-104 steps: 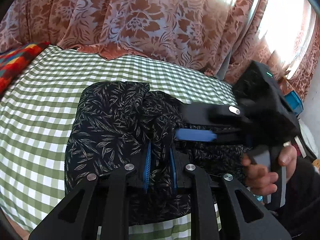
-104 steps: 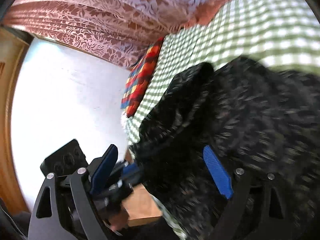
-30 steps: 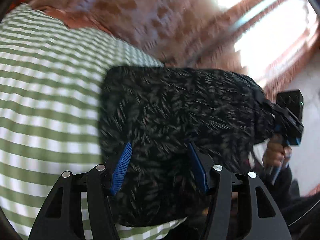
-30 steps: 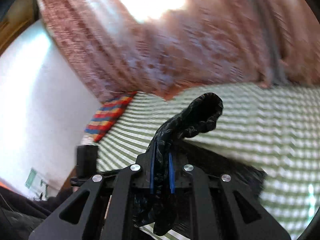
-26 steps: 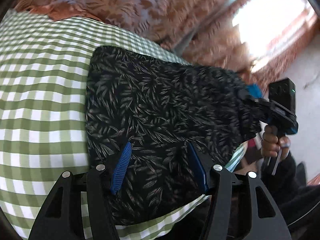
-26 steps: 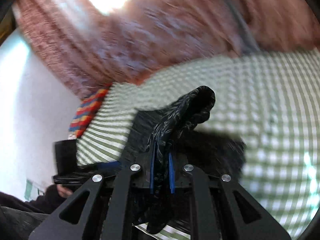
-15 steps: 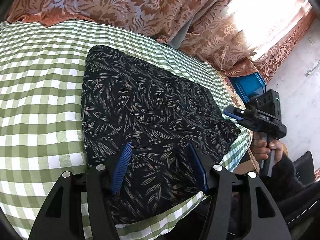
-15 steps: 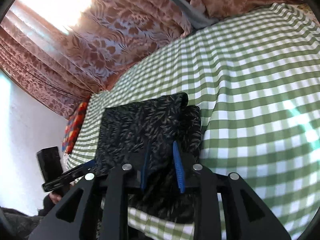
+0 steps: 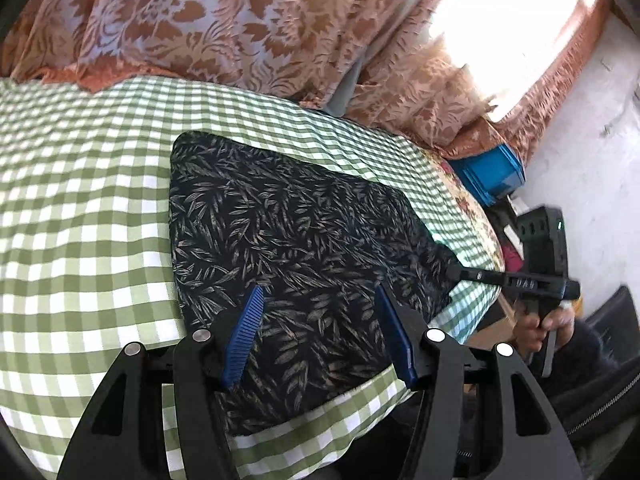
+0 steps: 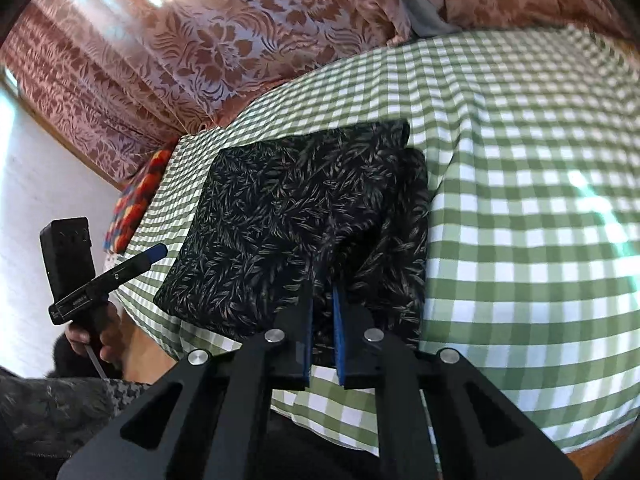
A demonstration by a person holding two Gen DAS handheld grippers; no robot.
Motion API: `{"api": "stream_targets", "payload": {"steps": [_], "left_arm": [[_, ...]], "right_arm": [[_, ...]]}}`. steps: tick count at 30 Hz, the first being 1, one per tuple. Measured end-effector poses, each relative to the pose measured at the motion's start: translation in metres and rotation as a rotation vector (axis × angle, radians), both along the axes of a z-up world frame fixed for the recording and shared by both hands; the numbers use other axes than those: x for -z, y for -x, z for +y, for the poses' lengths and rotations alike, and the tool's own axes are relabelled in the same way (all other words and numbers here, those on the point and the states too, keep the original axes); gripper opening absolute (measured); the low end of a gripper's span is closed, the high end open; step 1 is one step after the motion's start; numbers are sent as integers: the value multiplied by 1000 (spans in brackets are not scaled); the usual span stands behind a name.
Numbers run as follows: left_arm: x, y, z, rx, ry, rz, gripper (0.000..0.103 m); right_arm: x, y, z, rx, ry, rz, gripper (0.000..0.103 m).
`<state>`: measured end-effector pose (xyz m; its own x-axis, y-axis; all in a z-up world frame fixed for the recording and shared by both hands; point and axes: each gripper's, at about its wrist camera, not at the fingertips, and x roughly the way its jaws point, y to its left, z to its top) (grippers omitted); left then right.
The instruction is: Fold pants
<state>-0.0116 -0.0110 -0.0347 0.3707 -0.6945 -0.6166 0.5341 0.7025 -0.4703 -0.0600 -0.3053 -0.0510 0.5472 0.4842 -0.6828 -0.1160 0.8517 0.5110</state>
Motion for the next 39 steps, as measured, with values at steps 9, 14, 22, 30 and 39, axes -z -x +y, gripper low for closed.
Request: {"api": "stream_targets", "payload": {"steps": [9,14,22,30,39], "left_arm": [[29,26,-20,104,-173,-32,56],[16,20,-13,70,-141,-30,56],[-5,-19,-2,-167,-203,-72,57],[7,-77,22,-320,-183,50,57],[50,-143,21,-279,25,313,58]], "right_arm": [[42,6,-9,28,29,83,8],[26,6,-6,9,64,72,18],[-30,-24,-1,95,18,-105,45],[-3,-94,2,213,13,-65,49],[50,-98,-15,283,32,6,49]]}}
